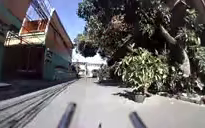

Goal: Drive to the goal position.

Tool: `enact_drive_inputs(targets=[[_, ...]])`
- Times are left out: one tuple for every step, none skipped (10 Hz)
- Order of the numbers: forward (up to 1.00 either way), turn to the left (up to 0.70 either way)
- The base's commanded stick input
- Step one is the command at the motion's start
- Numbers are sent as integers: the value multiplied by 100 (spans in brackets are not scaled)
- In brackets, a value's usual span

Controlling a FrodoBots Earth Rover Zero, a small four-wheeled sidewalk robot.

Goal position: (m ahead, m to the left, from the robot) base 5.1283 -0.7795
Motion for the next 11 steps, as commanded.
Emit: enact_drive_inputs(targets=[[100, 11], [100, 4], [100, 0], [100, 0], [100, 0], [100, 0], [100, 1], [100, 3], [100, 3], [100, 11], [100, 19]])
